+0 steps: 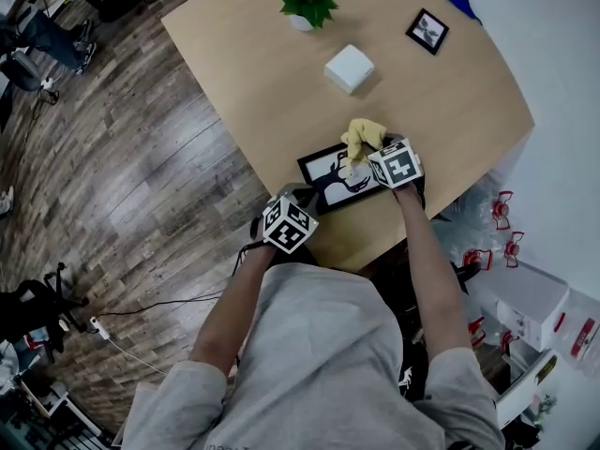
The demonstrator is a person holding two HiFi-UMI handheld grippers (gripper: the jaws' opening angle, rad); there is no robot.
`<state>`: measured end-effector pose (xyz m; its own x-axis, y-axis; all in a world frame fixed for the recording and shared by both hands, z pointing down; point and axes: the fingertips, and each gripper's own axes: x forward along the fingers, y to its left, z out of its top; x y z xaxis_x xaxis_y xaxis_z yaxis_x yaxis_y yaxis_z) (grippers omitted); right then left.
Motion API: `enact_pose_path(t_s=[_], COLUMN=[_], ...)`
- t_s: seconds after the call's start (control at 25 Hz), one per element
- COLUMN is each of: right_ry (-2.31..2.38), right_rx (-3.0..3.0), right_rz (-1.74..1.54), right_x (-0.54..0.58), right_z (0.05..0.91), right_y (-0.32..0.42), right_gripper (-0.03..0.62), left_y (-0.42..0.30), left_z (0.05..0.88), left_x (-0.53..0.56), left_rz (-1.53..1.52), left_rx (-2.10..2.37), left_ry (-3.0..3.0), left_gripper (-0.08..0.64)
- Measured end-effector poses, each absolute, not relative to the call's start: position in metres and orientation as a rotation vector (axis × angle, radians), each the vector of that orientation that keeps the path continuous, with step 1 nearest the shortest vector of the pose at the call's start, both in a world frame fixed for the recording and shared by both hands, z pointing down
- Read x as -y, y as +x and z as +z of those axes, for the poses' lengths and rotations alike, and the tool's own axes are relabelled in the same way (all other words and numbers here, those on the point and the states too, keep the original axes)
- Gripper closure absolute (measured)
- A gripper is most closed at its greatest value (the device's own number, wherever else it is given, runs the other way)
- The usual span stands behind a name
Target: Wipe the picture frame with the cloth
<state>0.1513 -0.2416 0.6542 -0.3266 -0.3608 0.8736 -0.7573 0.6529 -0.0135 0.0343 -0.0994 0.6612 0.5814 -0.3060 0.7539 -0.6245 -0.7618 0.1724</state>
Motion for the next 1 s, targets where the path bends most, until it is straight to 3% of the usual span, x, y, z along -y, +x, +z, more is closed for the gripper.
enact_pose_path(t_s=[1.0], right_ry=[0.939], right_rx=[1.885], right_rz=[0.488], right_x=[0.242], right_z=[0.648], right_y=[0.172], right_gripper=[0.477], left_y=[0.033], left_z=[0.661], left_x=[0.1], left_rz=[1.019], left_rx=[0.747], left_ry=[2.389], left_gripper=[0.509])
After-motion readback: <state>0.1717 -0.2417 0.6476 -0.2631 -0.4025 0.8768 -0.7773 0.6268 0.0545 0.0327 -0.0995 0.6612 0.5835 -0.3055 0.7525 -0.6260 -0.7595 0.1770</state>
